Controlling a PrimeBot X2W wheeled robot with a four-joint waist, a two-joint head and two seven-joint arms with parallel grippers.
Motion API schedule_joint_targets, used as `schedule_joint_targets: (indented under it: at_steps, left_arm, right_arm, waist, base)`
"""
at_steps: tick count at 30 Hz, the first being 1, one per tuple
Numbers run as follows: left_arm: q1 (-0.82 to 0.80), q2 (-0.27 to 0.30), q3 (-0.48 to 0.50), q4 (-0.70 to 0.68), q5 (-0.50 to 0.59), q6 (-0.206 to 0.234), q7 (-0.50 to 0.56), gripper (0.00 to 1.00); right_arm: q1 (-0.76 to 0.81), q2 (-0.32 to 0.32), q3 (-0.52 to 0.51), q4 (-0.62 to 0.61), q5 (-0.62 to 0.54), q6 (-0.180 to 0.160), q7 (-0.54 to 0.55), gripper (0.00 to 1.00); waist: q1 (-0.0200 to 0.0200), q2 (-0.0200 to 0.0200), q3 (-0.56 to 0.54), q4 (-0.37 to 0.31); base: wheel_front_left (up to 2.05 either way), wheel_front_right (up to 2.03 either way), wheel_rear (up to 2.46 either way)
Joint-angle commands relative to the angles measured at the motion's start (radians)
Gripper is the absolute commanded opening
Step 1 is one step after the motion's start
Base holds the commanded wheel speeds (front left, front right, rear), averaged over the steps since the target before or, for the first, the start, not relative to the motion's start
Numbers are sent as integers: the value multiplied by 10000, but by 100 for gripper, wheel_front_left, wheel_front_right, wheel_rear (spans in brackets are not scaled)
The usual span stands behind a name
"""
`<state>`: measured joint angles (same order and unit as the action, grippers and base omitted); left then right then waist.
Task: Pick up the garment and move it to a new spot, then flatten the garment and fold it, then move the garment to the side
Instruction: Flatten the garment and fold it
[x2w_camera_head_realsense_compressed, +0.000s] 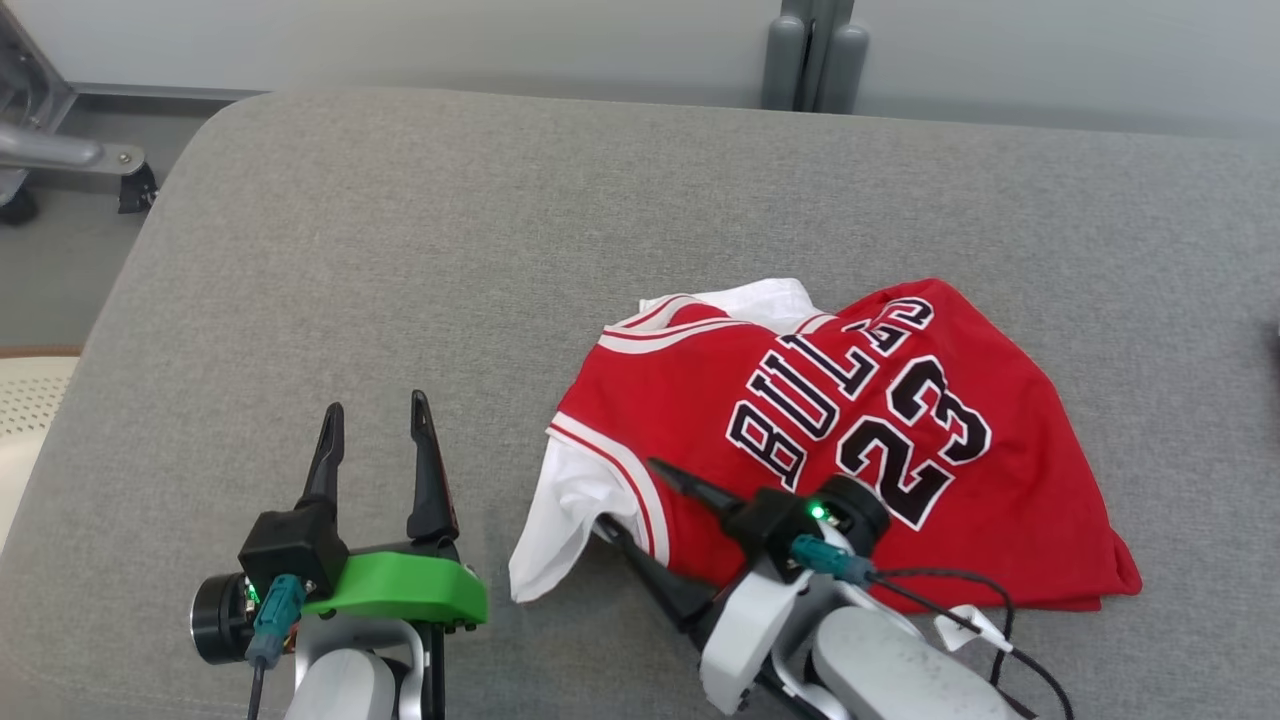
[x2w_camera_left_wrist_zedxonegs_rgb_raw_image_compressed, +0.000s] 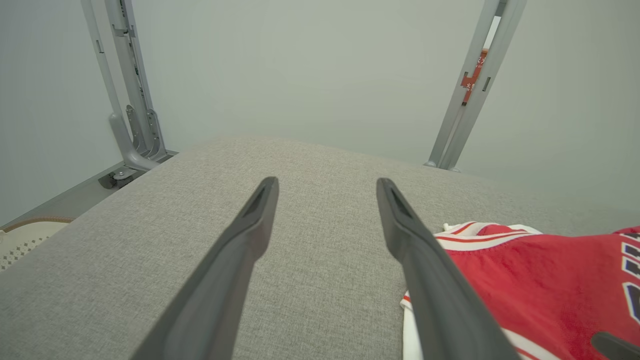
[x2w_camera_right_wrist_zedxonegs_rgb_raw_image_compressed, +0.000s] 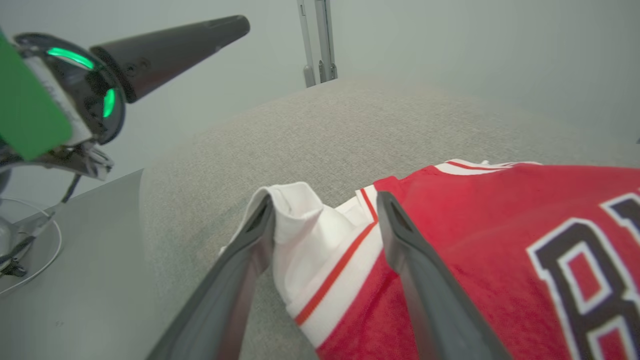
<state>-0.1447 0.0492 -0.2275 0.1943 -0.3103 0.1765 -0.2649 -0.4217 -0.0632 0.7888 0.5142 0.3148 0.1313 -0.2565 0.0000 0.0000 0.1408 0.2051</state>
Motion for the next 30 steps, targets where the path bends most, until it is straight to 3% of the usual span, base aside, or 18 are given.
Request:
schedule_joint_targets:
  at_steps: [1,10,17,24,30]
  left_arm:
    - [170,26,36,-9,11,50,12,100]
    - [231,27,131,-18,103,26,12,100]
    - [92,27,122,-21,149,-67,13,100]
    - [-166,29,-83,-8,142,-92,13,100]
    - [-221,27,-44,-25,157,-64,12,100]
  right_arm:
    - [209,-276,-284,-216,-126,-10,-67,100]
    - [1622,-1263,-3726,-2440,-964,-8,-88,100]
    - [2517,-1579,-6175,-3246,-1489,-8,925,100]
    - [2139,-2488,-6560,-1450,-1573,-8,2328,100]
    - [1602,-2635,-6227,-277,-441,-8,3446,100]
  waist:
    - [0,0,-85,-289]
    - [0,0,-197,-972]
    - [0,0,-97,-1182]
    - [0,0,137,-945]
    - [0,0,267,-687]
  base:
    - [0,0,0]
    - [0,0,0]
    - [0,0,0]
    - [0,0,0]
    - [0,0,0]
